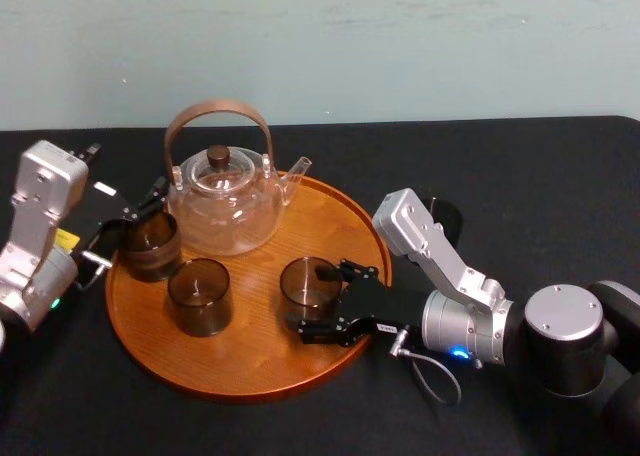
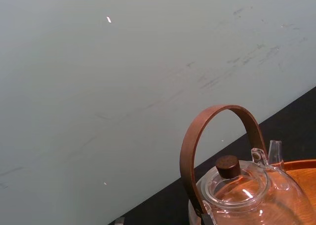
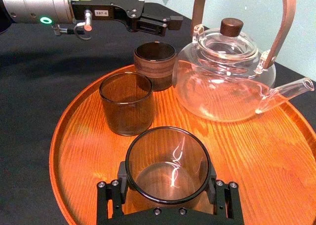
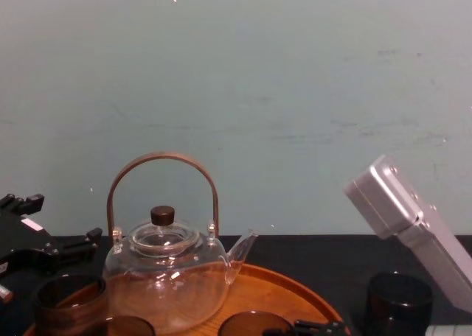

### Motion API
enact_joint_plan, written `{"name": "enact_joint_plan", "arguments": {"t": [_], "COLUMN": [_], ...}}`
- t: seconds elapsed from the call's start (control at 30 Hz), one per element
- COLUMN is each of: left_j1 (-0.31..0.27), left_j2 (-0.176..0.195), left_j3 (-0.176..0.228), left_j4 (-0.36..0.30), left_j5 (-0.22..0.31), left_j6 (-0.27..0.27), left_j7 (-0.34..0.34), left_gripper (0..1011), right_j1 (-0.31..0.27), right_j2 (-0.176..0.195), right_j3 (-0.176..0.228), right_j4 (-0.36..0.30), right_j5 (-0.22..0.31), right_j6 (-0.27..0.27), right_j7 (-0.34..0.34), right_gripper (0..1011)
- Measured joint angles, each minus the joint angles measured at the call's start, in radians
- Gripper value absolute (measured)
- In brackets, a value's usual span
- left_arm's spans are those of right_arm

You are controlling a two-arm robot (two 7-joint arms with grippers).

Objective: Pick up the glass from the table and place it on the tray.

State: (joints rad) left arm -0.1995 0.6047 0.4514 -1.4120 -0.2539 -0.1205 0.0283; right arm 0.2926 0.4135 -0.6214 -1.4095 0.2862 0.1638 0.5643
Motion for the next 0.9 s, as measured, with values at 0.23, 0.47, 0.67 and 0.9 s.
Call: {"name": "enact_joint_plan", "arguments": {"t": [0.23,0.47,0.67,0.9], "left_j1": [0.000,0.000,0.000,0.000], "left_j2": [0.000,0.000,0.000,0.000], "left_j3": [0.000,0.000,0.000,0.000], "left_j4": [0.000,0.000,0.000,0.000], "left_j5": [0.000,0.000,0.000,0.000], "left_j6": [0.000,0.000,0.000,0.000], "left_j7": [0.000,0.000,0.000,0.000], "left_gripper": [1001,1001,1001,1001], "right_j1": [0.000,0.000,-0.001,-0.001], "right_j2": [0.000,0.000,0.000,0.000], "right_j3": [0.000,0.001,0.001,0.001], "right_j4": [0.000,-0.001,-0.002,-0.002], "right_j5": [0.000,0.001,0.001,0.002], "right_j6": [0.000,0.000,-0.001,-0.001], "right_j7": [0.000,0.000,0.000,0.000], "right_gripper": [904,904,963,1002]}}
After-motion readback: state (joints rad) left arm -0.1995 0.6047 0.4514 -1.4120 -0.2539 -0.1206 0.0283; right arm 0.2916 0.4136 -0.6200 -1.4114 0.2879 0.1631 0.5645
